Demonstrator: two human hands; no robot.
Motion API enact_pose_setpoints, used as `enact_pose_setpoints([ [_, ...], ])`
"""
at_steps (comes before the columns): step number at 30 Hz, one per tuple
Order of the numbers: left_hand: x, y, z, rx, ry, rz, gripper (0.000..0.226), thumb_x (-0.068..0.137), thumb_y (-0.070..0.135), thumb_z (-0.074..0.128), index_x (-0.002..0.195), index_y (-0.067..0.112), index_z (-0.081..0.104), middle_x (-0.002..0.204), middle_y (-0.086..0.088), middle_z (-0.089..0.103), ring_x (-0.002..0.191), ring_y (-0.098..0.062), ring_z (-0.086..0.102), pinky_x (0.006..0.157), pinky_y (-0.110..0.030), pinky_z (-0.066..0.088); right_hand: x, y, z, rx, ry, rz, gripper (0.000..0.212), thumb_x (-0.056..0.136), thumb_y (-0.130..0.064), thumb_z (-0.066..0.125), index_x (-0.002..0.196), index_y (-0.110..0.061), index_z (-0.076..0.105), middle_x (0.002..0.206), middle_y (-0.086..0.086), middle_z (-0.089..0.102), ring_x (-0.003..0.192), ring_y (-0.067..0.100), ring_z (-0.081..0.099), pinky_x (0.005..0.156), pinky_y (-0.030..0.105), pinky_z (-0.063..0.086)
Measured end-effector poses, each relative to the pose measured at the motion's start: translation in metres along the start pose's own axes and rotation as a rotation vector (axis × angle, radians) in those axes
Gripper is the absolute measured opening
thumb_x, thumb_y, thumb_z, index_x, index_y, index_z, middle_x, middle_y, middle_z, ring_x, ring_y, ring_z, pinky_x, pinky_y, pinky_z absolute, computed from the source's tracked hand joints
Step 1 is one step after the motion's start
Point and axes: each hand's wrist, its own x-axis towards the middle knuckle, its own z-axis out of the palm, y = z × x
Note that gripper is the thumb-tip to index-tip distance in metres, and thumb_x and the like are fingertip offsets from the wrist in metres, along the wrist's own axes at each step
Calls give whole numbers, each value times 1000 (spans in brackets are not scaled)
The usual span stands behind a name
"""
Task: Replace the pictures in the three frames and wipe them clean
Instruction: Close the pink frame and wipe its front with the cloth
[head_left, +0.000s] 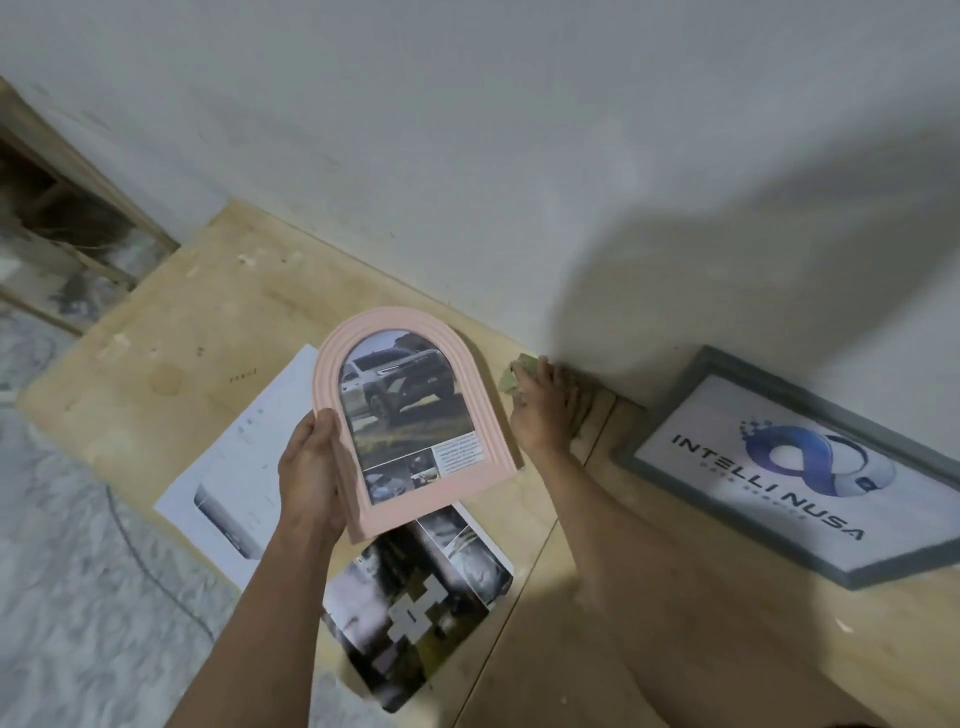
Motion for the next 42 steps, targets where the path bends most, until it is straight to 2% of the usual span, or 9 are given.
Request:
enact_pose_setpoints([
  [4, 6, -3, 4, 18, -29, 3, 20, 98, 32, 55, 99, 20, 71, 102, -11, 70, 95, -30, 65, 97, -55, 50, 2, 2, 16, 31, -107, 60, 51, 97, -37, 42, 147, -35, 31, 163, 2, -1, 149, 25, -11, 118, 53, -8],
  [8, 8, -3, 3, -18, -17, -21, 24, 100, 30, 54, 113, 16, 69, 109, -13, 71, 98, -31, 68, 97, -54, 52, 13, 2, 1, 40, -270, 22, 66, 92, -44, 50, 151, -32, 22, 162, 5, -10, 148, 29, -15, 116, 53, -7],
  [13, -1, -1, -6, -39, -43, -25, 47, 93, 37, 63, 132, 12, 60, 126, -16, 68, 115, -35, 66, 102, -55, 50, -7, -12, -36, 312, -145, -40, 59, 91, -32, 55, 146, -19, 37, 156, 7, 26, 145, 24, 20, 113, 43, 19],
  [16, 2, -1, -15, -59, -135, -20, 69, 77, 48, 72, 136, 15, 57, 134, -13, 64, 123, -33, 61, 108, -58, 43, -32, -24, -54, 661, -327, 32, 34, 90, -31, 56, 116, -10, 59, 117, -1, 62, 106, 16, 59, 93, 36, 44],
  [18, -11, 8, -17, -56, -198, -19, 53, 89, 41, 63, 134, 13, 59, 131, -14, 66, 122, -35, 62, 109, -59, 43, -50, -31, -67, 861, -395, 144, 36, 87, -33, 60, 115, -11, 64, 103, 2, 70, 91, 18, 65, 80, 37, 52],
  [22, -43, 33, -21, -32, -295, -4, 40, 101, 30, 49, 133, 10, 60, 126, -16, 69, 119, -37, 64, 106, -58, 45, -88, -43, -102, 1019, -321, 155, 18, 92, -14, 61, 108, -9, 66, 83, 3, 69, 73, 17, 63, 66, 29, 52],
  [25, -69, 51, -32, 17, -393, 33, 33, 103, 29, 50, 127, 11, 62, 114, -12, 73, 103, -32, 70, 87, -45, 57, -124, -49, -126, 1017, -232, 153, 17, 91, -14, 63, 106, -9, 68, 82, 2, 72, 72, 16, 65, 62, 26, 50],
  [28, -94, 69, -46, 168, -507, 120, 22, 102, 26, 54, 115, 15, 68, 93, -1, 73, 80, -22, 65, 72, -33, 51, -162, -52, -149, 972, -128, 176, 12, 87, -16, 66, 98, -14, 71, 82, 4, 73, 71, 17, 64, 64, 28, 48],
  [42, -184, 114, -47, 462, -710, 412, 10, 93, 7, 63, 94, 7, 73, 82, -8, 71, 71, -24, 64, 63, -35, 56, -288, -43, -223, 901, 140, 170, 11, 85, -22, 69, 84, -11, 68, 82, 8, 73, 77, 21, 68, 77, 37, 58],
])
